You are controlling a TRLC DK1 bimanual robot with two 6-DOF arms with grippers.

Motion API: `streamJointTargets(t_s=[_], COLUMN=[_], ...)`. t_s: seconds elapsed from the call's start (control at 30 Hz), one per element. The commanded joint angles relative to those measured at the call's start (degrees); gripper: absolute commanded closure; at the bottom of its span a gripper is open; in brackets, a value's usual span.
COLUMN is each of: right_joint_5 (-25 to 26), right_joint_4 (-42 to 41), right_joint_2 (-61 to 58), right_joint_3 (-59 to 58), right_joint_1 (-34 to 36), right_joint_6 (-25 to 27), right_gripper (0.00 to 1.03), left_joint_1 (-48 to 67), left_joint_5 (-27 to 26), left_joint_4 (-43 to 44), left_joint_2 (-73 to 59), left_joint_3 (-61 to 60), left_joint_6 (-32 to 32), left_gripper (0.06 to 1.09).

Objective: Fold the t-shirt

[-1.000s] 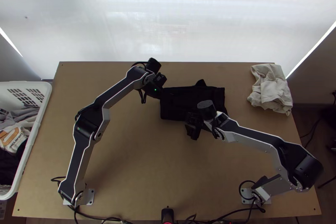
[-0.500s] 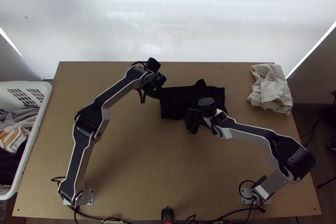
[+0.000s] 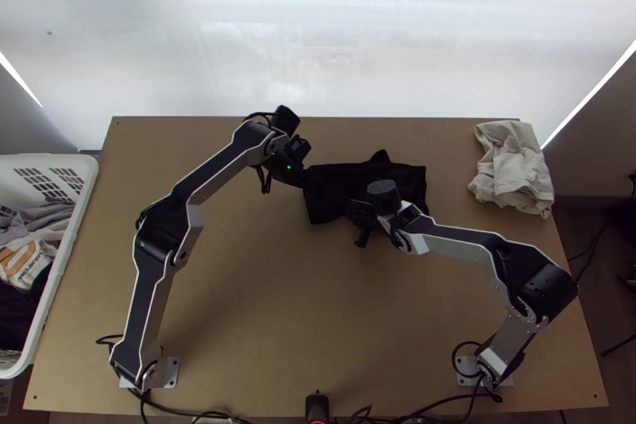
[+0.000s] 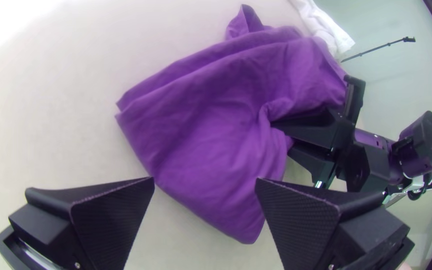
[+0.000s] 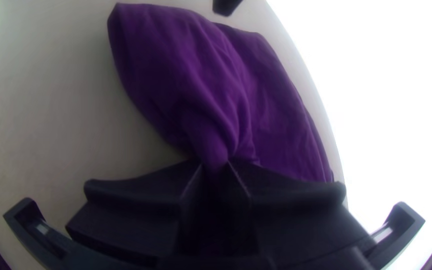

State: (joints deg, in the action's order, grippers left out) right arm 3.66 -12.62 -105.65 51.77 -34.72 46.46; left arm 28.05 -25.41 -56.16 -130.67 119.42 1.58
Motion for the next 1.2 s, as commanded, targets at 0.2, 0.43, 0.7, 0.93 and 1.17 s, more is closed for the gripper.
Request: streamJointTargets(t_s=[0.2,0.43,0.7,0.93,1.17], right_joint_5=[3.11,3.99,3.99,2.84,-5.51], right_joint_4=[4.01,8.14,9.46,10.69,11.92], right_joint_2=[17.14,24.87,29.71,34.28,36.48], right_joint_3=[2.64,5.71,8.35,9.76,10.28], right_joint_1=[-0.35,2.46,9.76,22.85,41.14], right_joint_6=[-8.49,-8.75,-8.75,-8.75,-9.1], right_gripper=[1.0,1.0,1.0,1.0,1.0], left_joint_1=[-3.09,-5.64,-8.98,-12.76,-16.72], left_joint_5=[0.18,0.98,1.85,1.94,1.94], left_joint_4=[-2.11,-2.11,-2.11,-2.37,-2.37], left_joint_2=[11.76,18.87,26.35,33.11,39.53], left_joint_3=[-4.98,-10.61,-17.2,-22.65,-30.65], left_joint_6=[-0.27,-0.18,0.09,0.26,1.05], left_gripper=[0.1,0.1,0.1,0.1,0.1])
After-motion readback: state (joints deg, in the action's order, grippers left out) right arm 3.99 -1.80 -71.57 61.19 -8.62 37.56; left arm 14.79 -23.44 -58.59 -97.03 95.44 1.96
